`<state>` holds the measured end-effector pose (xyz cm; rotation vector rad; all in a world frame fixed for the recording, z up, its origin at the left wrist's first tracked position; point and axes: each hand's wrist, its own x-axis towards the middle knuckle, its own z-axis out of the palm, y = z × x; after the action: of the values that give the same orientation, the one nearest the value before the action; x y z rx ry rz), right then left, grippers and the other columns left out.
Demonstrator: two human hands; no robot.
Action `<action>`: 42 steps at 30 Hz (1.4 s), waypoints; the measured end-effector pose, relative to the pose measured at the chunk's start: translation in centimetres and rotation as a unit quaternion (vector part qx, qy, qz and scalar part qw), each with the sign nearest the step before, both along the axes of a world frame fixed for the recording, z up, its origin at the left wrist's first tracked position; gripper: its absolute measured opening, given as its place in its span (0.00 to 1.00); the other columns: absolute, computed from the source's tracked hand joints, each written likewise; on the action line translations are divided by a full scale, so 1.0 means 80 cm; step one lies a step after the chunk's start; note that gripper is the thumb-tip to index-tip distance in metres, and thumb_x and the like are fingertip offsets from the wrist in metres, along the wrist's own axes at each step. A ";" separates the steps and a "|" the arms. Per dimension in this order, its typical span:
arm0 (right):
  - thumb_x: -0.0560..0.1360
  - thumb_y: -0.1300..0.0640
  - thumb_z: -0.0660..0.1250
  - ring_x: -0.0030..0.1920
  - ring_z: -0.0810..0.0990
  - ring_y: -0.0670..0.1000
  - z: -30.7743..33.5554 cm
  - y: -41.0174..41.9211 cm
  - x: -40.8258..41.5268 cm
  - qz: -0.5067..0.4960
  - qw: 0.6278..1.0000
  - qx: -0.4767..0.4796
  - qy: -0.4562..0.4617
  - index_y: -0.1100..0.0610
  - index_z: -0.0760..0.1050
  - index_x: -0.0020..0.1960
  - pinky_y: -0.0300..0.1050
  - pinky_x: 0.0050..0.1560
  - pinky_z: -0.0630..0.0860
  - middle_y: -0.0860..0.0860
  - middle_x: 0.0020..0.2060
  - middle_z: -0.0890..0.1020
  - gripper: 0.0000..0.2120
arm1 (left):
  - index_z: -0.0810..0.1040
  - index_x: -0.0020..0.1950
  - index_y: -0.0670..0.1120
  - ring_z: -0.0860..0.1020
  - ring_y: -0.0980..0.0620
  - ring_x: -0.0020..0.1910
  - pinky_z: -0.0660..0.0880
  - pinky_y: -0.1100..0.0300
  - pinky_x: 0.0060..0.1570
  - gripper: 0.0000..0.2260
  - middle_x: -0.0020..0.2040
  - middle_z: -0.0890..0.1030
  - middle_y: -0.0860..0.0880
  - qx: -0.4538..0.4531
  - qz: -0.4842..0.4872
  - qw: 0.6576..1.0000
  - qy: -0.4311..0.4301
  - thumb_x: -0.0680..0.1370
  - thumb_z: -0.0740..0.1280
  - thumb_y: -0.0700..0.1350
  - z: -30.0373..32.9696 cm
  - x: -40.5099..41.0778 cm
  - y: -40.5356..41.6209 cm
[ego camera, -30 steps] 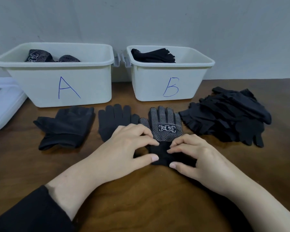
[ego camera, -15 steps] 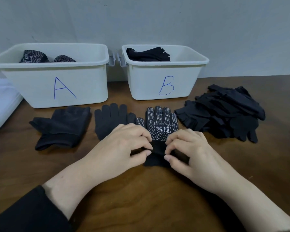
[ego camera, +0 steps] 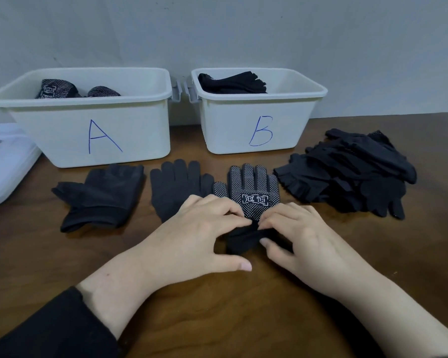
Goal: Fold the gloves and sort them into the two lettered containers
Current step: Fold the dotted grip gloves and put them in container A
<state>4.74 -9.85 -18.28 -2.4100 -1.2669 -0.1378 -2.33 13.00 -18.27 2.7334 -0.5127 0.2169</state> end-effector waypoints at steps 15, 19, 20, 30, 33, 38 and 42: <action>0.78 0.51 0.70 0.38 0.77 0.38 0.008 0.004 0.011 -0.115 0.972 0.147 0.144 0.43 0.79 0.53 0.30 0.39 0.70 0.42 0.40 0.83 0.04 | 0.76 0.64 0.63 0.77 0.61 0.48 0.70 0.71 0.51 0.14 0.43 0.80 0.61 -0.197 0.143 0.970 -0.005 0.79 0.68 0.52 -0.001 0.017 -0.013; 0.77 0.52 0.73 0.40 0.78 0.39 -0.001 0.014 0.019 -0.160 0.960 0.171 0.152 0.43 0.78 0.59 0.31 0.43 0.72 0.41 0.42 0.82 0.12 | 0.71 0.69 0.62 0.79 0.56 0.44 0.72 0.67 0.50 0.21 0.42 0.79 0.59 -0.214 0.177 0.961 0.000 0.78 0.70 0.52 -0.003 0.028 -0.014; 0.76 0.52 0.73 0.42 0.78 0.41 -0.005 0.014 0.021 -0.164 0.966 0.159 0.120 0.44 0.77 0.61 0.32 0.47 0.73 0.41 0.43 0.80 0.15 | 0.71 0.69 0.61 0.79 0.57 0.44 0.72 0.66 0.52 0.21 0.42 0.78 0.59 -0.194 0.177 0.965 -0.006 0.78 0.70 0.52 -0.002 0.029 -0.014; 0.81 0.53 0.65 0.62 0.75 0.47 -0.017 0.009 0.034 -0.042 0.995 0.011 -0.093 0.50 0.84 0.59 0.51 0.62 0.69 0.42 0.62 0.78 0.11 | 0.82 0.62 0.54 0.71 0.53 0.67 0.64 0.50 0.67 0.14 0.67 0.77 0.56 0.053 0.063 0.995 -0.061 0.81 0.61 0.47 -0.009 0.035 -0.002; 0.80 0.37 0.60 0.68 0.69 0.38 -0.008 -0.001 0.037 -0.023 0.999 -0.023 0.008 0.46 0.78 0.68 0.45 0.71 0.62 0.35 0.67 0.74 0.23 | 0.75 0.70 0.57 0.65 0.60 0.72 0.55 0.57 0.71 0.16 0.72 0.71 0.61 0.039 0.068 0.997 -0.027 0.83 0.57 0.52 -0.005 0.031 0.001; 0.77 0.42 0.64 0.69 0.66 0.36 -0.006 0.002 0.038 -0.040 0.999 -0.026 0.025 0.41 0.72 0.71 0.41 0.69 0.60 0.32 0.67 0.71 0.23 | 0.65 0.77 0.57 0.58 0.62 0.75 0.49 0.58 0.74 0.24 0.76 0.65 0.63 0.059 0.069 0.996 -0.005 0.82 0.56 0.62 -0.001 0.029 0.001; 0.78 0.48 0.63 0.60 0.72 0.40 -0.012 0.016 0.033 -0.068 0.997 -0.002 -0.018 0.44 0.76 0.64 0.43 0.60 0.66 0.34 0.60 0.76 0.15 | 0.68 0.75 0.56 0.62 0.61 0.72 0.52 0.56 0.73 0.23 0.73 0.69 0.62 0.040 0.073 0.996 -0.024 0.81 0.60 0.60 -0.005 0.035 0.000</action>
<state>7.34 -8.54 -19.21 -2.5082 -1.1183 -0.2200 0.51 13.03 -18.66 2.8524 -0.3408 0.3057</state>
